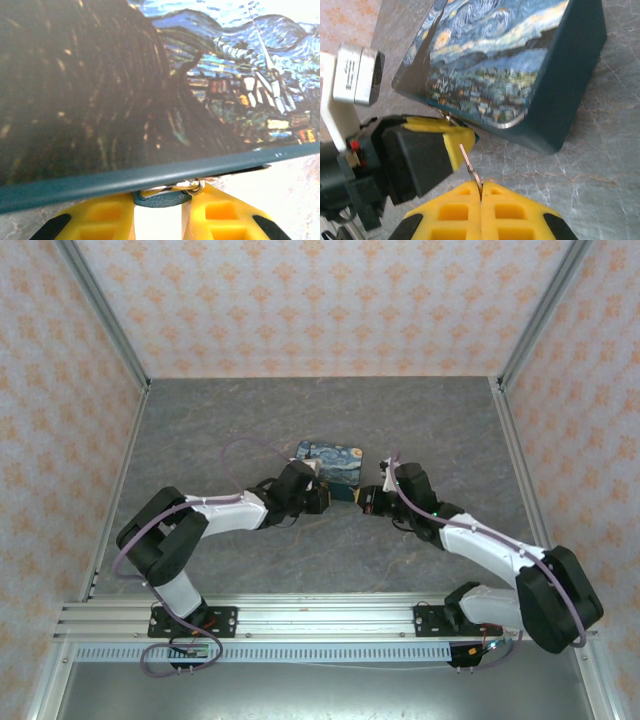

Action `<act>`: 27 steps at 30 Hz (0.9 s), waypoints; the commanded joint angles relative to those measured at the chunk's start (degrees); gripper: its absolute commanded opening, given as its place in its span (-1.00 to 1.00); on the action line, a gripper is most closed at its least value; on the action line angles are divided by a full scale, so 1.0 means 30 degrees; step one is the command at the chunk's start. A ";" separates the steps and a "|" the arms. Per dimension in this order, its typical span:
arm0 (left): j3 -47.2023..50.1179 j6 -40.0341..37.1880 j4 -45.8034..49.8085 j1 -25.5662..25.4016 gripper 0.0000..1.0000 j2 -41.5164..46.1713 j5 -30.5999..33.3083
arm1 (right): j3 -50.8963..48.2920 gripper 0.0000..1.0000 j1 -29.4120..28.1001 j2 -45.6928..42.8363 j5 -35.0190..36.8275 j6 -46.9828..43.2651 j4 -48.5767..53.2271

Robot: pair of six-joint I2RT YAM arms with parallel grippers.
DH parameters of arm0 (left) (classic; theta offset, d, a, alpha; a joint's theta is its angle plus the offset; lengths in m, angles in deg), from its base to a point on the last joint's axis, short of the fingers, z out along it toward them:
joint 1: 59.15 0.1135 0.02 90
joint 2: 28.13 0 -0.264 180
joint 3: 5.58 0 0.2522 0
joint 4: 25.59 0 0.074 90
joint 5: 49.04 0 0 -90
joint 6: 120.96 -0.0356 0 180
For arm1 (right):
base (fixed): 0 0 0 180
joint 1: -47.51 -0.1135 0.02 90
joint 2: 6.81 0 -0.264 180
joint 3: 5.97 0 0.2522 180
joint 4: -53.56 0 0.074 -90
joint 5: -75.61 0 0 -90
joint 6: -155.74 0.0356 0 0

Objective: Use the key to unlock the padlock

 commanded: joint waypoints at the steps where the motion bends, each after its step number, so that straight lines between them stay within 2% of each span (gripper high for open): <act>1: -0.1053 0.1640 0.1267 -0.0076 -0.58 0.1001 -0.0576 | -0.0749 -1.00 -0.0019 -0.1341 0.0138 -0.1558 -0.1350; 12: -0.2779 0.5136 0.3169 0.0016 -0.59 0.1643 -0.1885 | -0.3775 -1.00 -0.0630 -0.1944 0.1272 -0.2515 -0.5153; 19: -0.3289 0.7110 0.3476 0.0191 -0.61 0.1748 -0.2577 | -0.3856 -1.00 -0.2593 -0.0618 0.2755 -0.3144 -0.6566; 27: -0.3274 0.9148 0.2993 0.0344 -0.66 0.1699 -0.3198 | -0.3743 -1.00 -0.2973 0.1230 0.2782 -0.3163 -0.8474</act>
